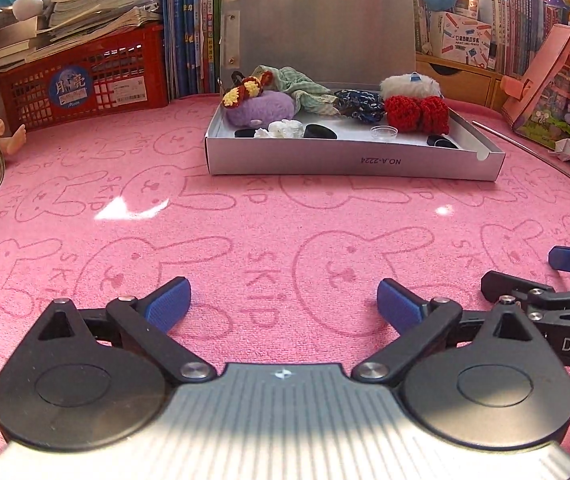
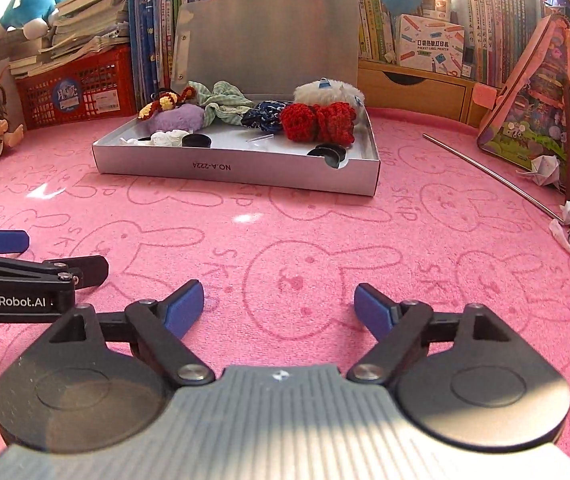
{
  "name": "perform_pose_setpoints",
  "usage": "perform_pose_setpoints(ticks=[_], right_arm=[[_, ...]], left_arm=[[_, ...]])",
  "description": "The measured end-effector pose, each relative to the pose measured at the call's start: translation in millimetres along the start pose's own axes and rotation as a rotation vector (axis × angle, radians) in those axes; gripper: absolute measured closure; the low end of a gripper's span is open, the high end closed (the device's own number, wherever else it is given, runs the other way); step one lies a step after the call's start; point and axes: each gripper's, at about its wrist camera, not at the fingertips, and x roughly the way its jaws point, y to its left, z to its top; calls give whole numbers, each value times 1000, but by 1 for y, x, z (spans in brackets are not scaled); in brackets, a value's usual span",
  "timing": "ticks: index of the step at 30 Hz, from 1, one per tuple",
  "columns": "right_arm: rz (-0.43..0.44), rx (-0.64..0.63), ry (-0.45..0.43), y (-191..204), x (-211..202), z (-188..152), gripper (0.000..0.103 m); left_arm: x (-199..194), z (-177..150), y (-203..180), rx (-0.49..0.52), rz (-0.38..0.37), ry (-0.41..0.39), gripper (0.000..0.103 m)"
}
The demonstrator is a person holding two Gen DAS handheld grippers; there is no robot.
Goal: Organize objects
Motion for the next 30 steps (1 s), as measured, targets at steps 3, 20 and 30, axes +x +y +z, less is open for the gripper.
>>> perform_pose_setpoints(ticks=[3, 20, 30], right_arm=[[1, 21, 6, -3, 1, 0, 10], [-22, 24, 20, -3, 4, -2, 0], [-21, 24, 20, -3, 4, -3, 0]], left_arm=[[0, -1, 0, -3, 0, -1, 0], [1, -3, 1, -3, 2, -3, 0], [1, -3, 1, -3, 2, -4, 0]])
